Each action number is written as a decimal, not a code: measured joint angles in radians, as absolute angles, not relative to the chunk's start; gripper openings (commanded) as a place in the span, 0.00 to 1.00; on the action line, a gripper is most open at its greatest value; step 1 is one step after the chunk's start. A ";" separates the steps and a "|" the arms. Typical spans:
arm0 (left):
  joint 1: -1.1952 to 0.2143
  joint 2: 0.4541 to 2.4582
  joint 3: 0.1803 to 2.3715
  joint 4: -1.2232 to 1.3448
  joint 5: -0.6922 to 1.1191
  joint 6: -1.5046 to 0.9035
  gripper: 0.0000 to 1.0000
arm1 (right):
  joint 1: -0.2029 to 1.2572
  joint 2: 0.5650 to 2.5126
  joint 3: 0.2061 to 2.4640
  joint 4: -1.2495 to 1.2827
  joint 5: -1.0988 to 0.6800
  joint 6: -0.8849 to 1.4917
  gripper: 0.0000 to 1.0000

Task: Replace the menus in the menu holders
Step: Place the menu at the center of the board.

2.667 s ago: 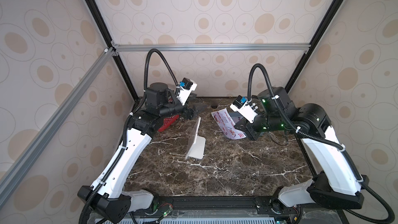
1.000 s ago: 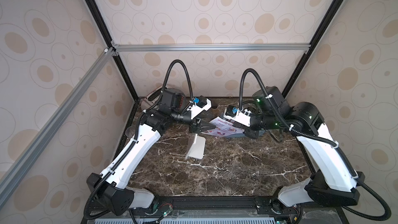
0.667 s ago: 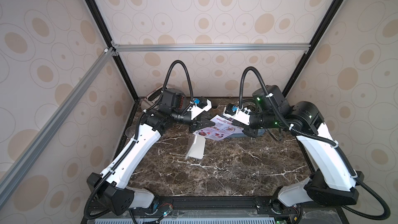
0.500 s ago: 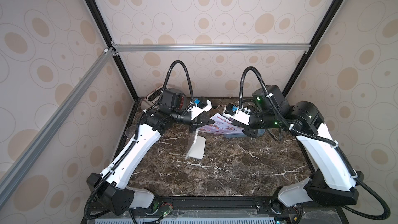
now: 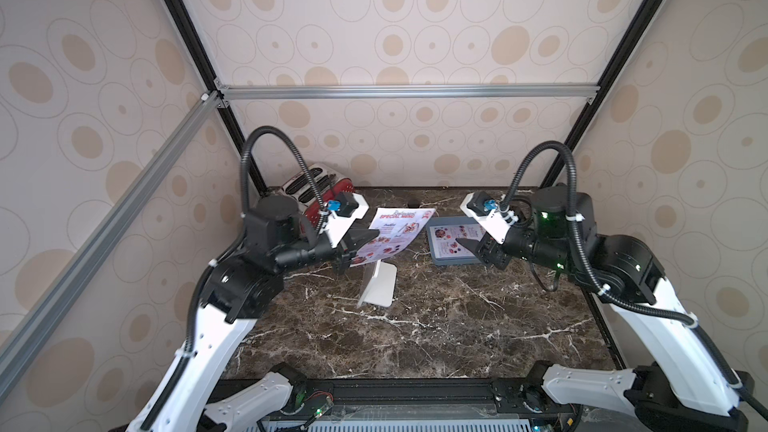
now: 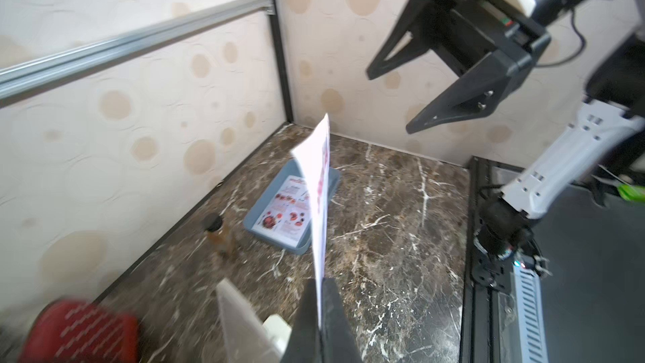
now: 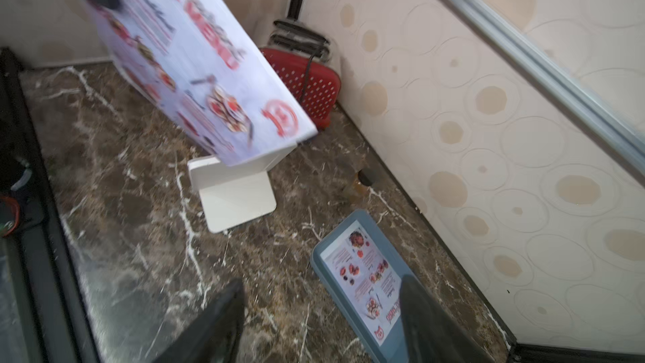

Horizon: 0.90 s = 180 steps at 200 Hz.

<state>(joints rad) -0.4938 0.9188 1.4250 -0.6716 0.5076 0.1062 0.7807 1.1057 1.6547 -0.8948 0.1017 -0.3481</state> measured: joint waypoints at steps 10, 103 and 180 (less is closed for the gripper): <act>-0.494 0.860 1.427 -0.704 0.395 0.047 0.00 | 0.781 1.071 1.599 -0.852 0.131 -0.316 0.70; -0.153 0.924 1.159 -0.894 0.147 -0.180 0.00 | 0.781 1.125 1.481 -0.731 0.165 -0.213 0.69; -0.038 1.002 1.147 -0.880 0.591 -0.121 0.00 | 0.779 1.130 1.481 -0.711 0.182 -0.217 0.67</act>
<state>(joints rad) -0.0380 1.0019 1.1473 -0.8799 0.5907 -0.1207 0.7788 1.1297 1.4807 -0.7113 0.1818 -0.2173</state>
